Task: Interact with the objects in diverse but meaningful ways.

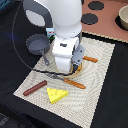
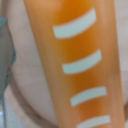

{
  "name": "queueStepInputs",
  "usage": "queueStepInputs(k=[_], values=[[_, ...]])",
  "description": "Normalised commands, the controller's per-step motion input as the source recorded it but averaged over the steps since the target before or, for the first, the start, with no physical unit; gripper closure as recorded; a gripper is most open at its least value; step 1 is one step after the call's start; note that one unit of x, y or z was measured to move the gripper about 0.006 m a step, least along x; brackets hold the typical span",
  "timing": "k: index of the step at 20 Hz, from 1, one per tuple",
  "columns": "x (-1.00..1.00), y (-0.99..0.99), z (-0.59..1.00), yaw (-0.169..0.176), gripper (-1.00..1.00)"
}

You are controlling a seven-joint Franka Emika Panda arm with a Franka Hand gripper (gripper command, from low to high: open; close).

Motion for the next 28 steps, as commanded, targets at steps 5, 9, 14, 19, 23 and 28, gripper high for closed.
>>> queueStepInputs(k=[5, 9, 14, 19, 23, 28], values=[[0.14, 0.07, 0.71, -0.064, -1.0], [0.08, -0.17, 0.84, -0.079, -1.0], [0.16, -0.43, 0.7, -0.097, -1.0], [0.16, -0.58, 0.47, -0.094, -1.0], [0.12, -0.72, 0.33, -0.064, -1.0], [0.12, -0.78, 0.2, -0.012, -1.0]])
